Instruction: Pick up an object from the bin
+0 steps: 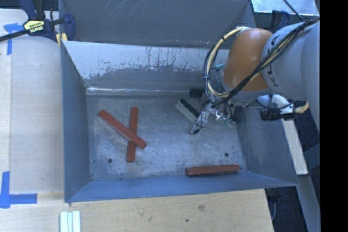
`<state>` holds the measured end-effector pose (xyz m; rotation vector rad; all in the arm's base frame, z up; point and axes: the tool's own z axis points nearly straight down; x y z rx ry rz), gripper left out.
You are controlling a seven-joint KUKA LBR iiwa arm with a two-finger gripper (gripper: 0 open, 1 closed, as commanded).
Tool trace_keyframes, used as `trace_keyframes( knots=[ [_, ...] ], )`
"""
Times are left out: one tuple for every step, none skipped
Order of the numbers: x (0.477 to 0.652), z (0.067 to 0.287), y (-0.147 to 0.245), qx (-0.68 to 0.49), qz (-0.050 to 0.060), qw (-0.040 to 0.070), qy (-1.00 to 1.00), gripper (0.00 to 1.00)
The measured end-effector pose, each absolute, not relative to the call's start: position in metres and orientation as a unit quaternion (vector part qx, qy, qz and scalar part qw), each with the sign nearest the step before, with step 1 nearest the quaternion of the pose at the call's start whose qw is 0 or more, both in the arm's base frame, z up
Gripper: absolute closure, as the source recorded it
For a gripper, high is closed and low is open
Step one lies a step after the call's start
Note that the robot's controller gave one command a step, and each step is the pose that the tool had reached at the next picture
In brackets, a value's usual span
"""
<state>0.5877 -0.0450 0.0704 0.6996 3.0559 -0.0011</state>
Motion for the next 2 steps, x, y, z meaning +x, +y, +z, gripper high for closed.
trace_keyframes(
  knots=[
    [0.588,0.071,-0.043,0.221,0.000,0.003,0.975,1.00],
    [0.581,0.208,-0.028,0.216,0.001,0.006,0.976,1.00]
  ],
)
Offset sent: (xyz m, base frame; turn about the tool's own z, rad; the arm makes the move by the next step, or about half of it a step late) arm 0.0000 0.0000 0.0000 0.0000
